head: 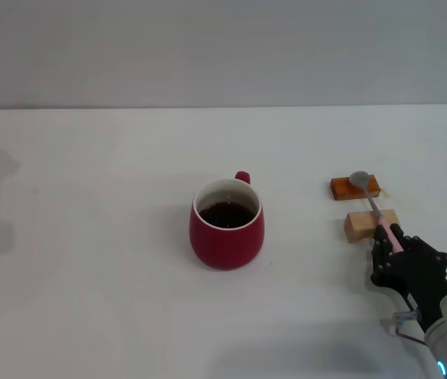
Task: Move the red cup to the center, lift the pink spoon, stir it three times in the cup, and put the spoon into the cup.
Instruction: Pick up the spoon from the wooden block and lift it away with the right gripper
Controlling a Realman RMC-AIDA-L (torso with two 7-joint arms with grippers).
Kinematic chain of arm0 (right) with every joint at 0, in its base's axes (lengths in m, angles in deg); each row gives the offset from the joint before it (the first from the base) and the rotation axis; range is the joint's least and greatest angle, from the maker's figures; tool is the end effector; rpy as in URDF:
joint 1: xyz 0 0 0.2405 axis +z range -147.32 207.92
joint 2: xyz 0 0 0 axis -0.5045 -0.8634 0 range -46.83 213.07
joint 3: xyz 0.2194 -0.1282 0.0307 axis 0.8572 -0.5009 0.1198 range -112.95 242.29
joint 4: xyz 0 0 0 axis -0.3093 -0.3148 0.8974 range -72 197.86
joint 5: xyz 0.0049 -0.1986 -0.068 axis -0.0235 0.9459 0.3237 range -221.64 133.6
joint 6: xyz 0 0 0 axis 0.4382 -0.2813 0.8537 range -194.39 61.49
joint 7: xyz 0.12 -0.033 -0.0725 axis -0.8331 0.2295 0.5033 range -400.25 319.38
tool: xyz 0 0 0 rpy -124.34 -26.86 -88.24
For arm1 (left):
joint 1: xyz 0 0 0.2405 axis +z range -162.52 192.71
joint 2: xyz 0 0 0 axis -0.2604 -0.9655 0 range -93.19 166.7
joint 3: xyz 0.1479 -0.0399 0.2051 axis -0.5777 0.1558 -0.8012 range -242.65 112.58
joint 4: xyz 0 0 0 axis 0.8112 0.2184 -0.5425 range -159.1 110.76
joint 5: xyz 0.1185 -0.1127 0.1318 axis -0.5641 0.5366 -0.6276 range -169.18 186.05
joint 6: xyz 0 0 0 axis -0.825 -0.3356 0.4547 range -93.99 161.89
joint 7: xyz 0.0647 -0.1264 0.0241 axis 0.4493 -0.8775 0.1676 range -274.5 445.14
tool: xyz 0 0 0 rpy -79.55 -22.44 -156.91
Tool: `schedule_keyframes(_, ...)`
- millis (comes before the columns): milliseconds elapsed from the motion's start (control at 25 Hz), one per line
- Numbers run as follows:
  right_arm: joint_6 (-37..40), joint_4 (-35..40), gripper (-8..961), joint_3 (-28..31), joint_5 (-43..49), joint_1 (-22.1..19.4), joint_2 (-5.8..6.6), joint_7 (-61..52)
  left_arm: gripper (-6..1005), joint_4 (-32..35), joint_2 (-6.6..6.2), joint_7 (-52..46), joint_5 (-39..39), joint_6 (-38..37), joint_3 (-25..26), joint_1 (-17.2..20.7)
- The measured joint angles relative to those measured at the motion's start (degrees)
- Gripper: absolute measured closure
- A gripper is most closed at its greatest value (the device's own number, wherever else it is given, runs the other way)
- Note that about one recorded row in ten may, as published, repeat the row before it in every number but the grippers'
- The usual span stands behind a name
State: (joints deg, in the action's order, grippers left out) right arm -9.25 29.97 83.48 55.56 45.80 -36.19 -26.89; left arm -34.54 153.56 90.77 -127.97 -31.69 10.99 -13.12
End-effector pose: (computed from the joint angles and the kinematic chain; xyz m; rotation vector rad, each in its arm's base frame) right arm 0.3043 0.2598 -0.1074 -1.7397 0.7765 0.5546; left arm -0.3421 0.3647 0.0610 -1.2630 -0.4139 -0.5477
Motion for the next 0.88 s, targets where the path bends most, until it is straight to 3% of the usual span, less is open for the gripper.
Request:
schedule_keyframes(440,1.2,-0.5,796,0.8,0.1,0.5,0.13,3.5,1000,0.0,0.0,0.0,0.0,0.1,0.0,-0.1)
schedule_keyframes(640,2.4,-3.9,796,2.5,0.1,0.0,0.41,11.1,1000,0.0,0.0,0.0,0.0,0.4,0.0,-0.2)
schedule_keyframes(880,2.8,-13.3,796,5.6,0.4,-2.0,2.12,22.0,1001,0.0,0.0,0.0,0.0,0.4,0.0,-0.3)
